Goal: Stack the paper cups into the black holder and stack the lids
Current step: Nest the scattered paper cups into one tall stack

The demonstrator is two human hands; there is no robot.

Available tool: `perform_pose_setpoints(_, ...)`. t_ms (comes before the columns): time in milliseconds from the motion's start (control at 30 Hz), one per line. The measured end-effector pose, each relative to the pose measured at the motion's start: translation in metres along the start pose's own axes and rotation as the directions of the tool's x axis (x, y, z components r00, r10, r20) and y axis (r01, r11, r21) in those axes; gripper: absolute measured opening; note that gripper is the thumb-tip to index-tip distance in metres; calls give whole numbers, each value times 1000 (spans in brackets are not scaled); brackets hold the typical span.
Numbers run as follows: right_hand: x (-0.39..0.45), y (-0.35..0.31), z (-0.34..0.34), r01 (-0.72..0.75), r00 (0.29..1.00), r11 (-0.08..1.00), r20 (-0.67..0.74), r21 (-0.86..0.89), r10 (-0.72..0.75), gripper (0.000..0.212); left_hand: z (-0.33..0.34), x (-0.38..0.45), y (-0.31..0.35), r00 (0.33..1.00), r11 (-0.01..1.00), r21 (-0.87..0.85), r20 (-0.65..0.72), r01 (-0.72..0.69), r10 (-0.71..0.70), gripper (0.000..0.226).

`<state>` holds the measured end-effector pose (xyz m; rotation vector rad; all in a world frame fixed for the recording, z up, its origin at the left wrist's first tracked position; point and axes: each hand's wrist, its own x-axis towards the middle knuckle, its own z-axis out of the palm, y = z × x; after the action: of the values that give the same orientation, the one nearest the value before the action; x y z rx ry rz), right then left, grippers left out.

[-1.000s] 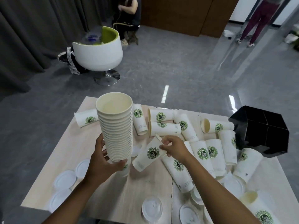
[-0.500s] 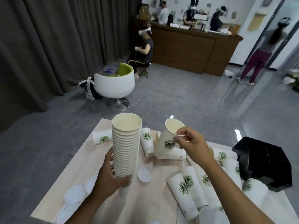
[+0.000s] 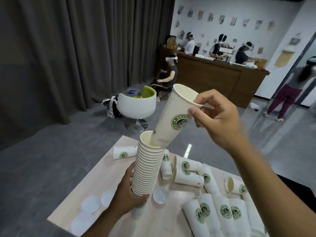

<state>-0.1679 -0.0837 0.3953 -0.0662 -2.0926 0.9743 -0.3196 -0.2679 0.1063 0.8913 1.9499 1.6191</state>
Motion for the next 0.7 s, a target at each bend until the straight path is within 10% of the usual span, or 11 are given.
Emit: perform_pose_setpoints(700,8,-5,18,-4,999,999,-38,46,6,12,-11,-19,20,997,995,65,-18,77,-76,109)
